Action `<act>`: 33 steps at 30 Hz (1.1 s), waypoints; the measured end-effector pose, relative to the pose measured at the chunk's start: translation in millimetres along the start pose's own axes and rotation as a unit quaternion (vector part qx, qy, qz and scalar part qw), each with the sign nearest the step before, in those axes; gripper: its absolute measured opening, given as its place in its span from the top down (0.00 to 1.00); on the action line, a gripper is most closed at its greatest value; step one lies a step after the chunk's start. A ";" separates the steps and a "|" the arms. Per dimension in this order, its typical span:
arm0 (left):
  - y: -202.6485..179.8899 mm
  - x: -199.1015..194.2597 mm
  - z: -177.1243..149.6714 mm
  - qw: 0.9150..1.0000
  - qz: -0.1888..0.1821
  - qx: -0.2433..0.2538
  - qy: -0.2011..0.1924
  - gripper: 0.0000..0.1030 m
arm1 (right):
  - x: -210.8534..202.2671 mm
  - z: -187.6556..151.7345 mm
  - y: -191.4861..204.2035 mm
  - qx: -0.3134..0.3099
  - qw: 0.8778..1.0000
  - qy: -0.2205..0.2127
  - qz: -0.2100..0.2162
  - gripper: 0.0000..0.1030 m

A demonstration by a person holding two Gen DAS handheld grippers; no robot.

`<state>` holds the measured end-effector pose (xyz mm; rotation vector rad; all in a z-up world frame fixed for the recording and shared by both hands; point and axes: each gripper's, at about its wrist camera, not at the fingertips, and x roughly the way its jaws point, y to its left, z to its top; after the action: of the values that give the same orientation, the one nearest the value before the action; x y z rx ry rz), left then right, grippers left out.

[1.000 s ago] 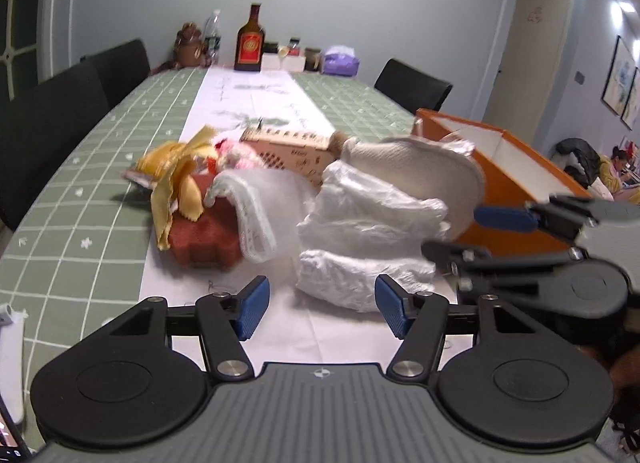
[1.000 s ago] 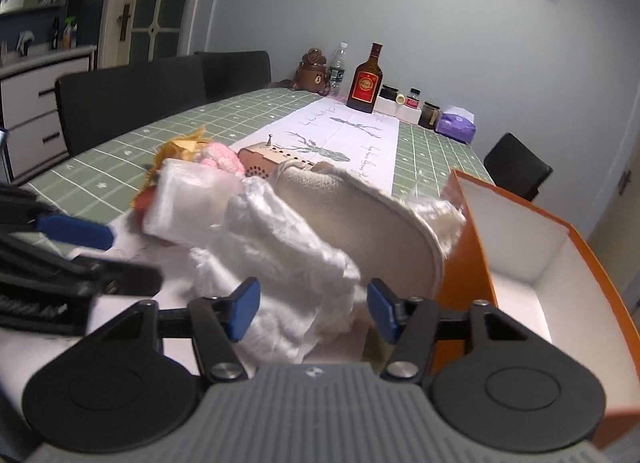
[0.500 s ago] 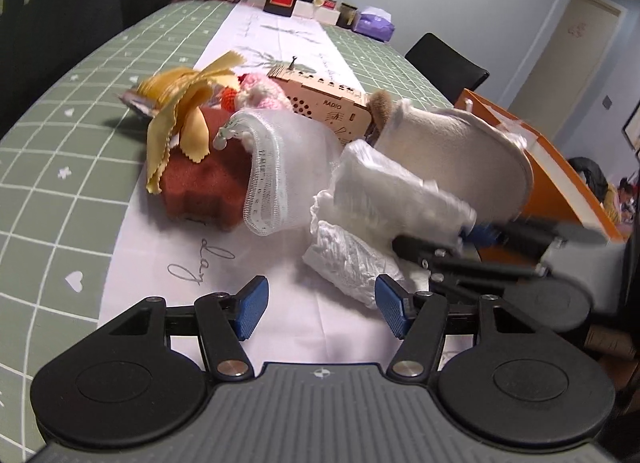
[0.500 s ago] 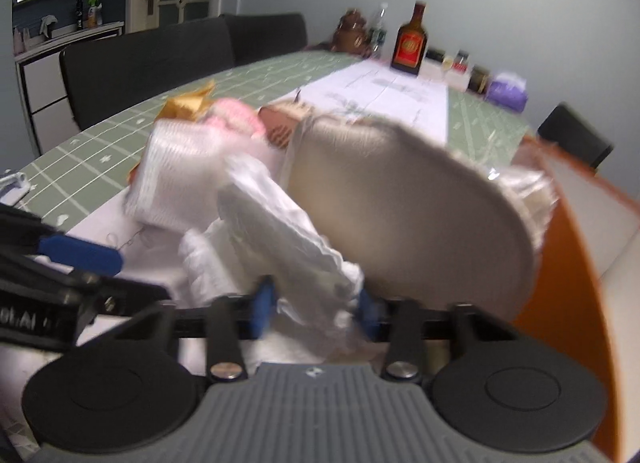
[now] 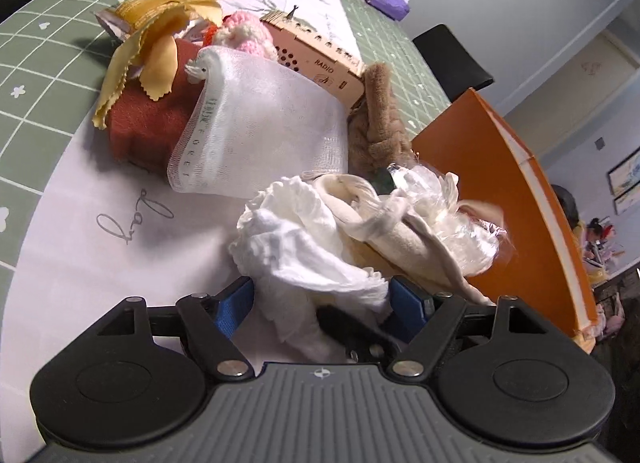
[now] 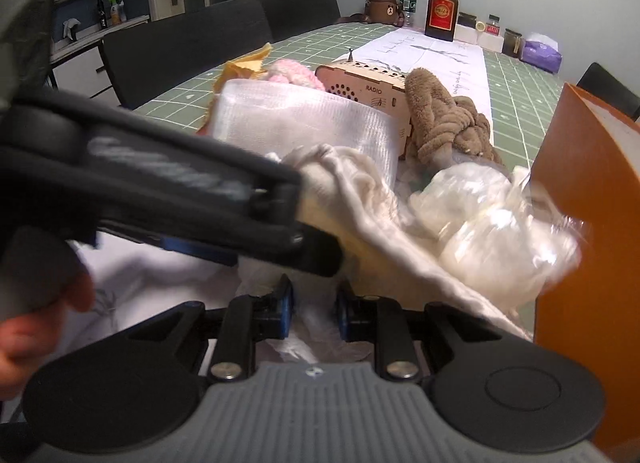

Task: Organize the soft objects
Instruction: 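Reach the right tool into the pile and grasp the beige fabric slipper, then lift the beige slipper with the right tool and carry it over the orange box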

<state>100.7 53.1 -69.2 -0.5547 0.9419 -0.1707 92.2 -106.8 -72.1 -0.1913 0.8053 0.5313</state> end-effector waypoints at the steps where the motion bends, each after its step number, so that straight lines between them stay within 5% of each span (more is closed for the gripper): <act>1: 0.0 2.6 0.2 1.000 0.002 -0.006 0.001 0.15 | -2.1 -0.9 -0.9 0.003 1.000 0.001 0.004 0.80; 4: -6.1 6.6 0.8 1.000 0.013 0.001 -0.009 0.25 | -5.6 -3.9 1.2 -0.002 1.000 -0.001 0.007 0.78; 9: -12.8 14.7 -0.9 0.999 0.035 0.019 -0.019 0.67 | -16.0 -10.3 4.2 -0.007 1.000 -0.005 0.008 0.75; 12: -11.2 10.1 -3.2 0.999 0.035 0.026 -0.028 0.76 | -27.9 -13.1 2.5 -0.007 1.000 -0.011 0.006 0.70; 22: -4.8 -27.7 -18.6 0.994 0.065 0.073 -0.056 0.79 | -67.1 -11.5 11.8 -0.052 0.996 -0.066 -0.040 0.46; 27: -1.1 -39.8 -25.1 0.993 0.060 0.077 -0.064 0.79 | -32.6 -8.6 11.7 -0.084 0.994 -0.031 -0.061 0.45; 33: 0.6 -42.4 -32.5 0.987 0.094 0.109 -0.069 0.79 | -13.7 -0.4 -6.5 -0.005 0.999 -0.017 -0.043 0.45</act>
<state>49.6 57.3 -54.0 -0.2703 0.8230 -0.0638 87.5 -117.7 -62.7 -0.2254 0.7575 0.4567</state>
